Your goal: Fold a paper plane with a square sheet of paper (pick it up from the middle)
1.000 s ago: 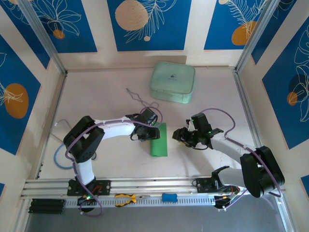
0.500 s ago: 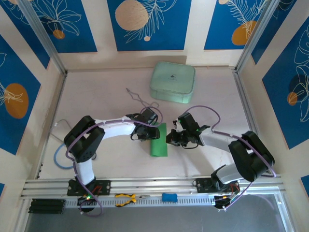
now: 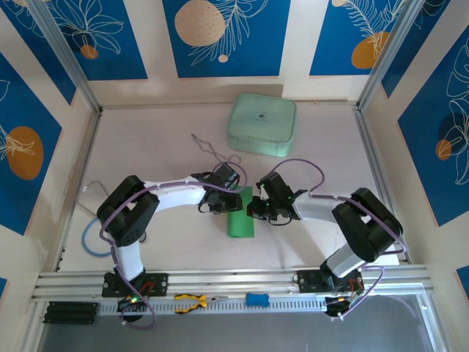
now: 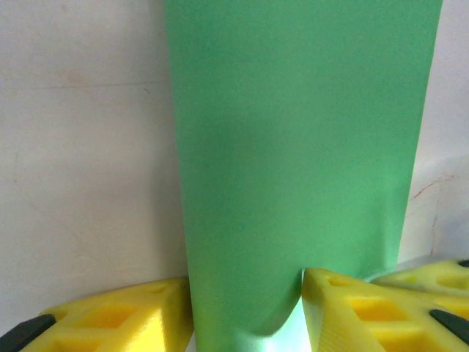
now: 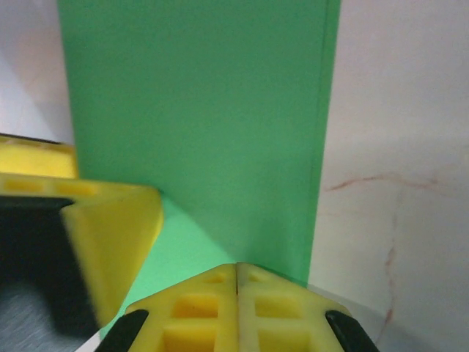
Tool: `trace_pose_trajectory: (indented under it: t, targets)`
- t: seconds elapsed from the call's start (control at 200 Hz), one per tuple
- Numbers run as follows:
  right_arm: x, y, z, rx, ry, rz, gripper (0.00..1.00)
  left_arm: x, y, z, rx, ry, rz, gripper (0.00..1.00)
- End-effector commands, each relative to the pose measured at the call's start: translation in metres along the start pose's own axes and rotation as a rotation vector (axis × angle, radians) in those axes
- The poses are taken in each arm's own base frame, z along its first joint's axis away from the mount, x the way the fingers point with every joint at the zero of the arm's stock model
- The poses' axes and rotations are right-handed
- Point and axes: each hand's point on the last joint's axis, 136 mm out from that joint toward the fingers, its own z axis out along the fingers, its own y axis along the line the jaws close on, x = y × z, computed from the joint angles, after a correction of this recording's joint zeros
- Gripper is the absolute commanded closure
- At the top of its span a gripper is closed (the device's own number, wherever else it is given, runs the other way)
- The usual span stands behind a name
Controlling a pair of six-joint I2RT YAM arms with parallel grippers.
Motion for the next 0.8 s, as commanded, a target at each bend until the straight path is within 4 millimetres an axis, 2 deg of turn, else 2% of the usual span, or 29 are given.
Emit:
trace_pose_trajectory:
  t: [0.0, 0.155, 0.235, 0.41, 0.685, 0.795]
  targets:
    - [-0.008, 0.003, 0.006, -0.008, -0.012, -0.016, 1.00, 0.022, 0.053, 0.027, -0.189, 0.060, -0.018, 0.51]
    - [0.012, -0.030, 0.016, 0.095, 0.012, 0.006, 1.00, 0.021, 0.050, 0.026, -0.178, 0.054, -0.017, 0.51]
    - [0.016, -0.042, 0.017, 0.119, 0.011, 0.023, 1.00, 0.018, 0.047, 0.022, -0.169, 0.044, -0.014, 0.51]
    - [0.012, -0.042, 0.017, 0.107, 0.013, 0.006, 1.00, 0.004, 0.038, 0.002, -0.162, -0.004, 0.013, 0.48]
    - [0.010, -0.049, 0.020, 0.095, 0.048, -0.001, 1.00, -0.020, 0.024, -0.052, -0.062, -0.127, 0.010, 0.35]
    - [0.008, -0.047, 0.018, 0.090, 0.050, -0.008, 1.00, -0.023, 0.012, -0.066, 0.045, -0.151, 0.030, 0.38]
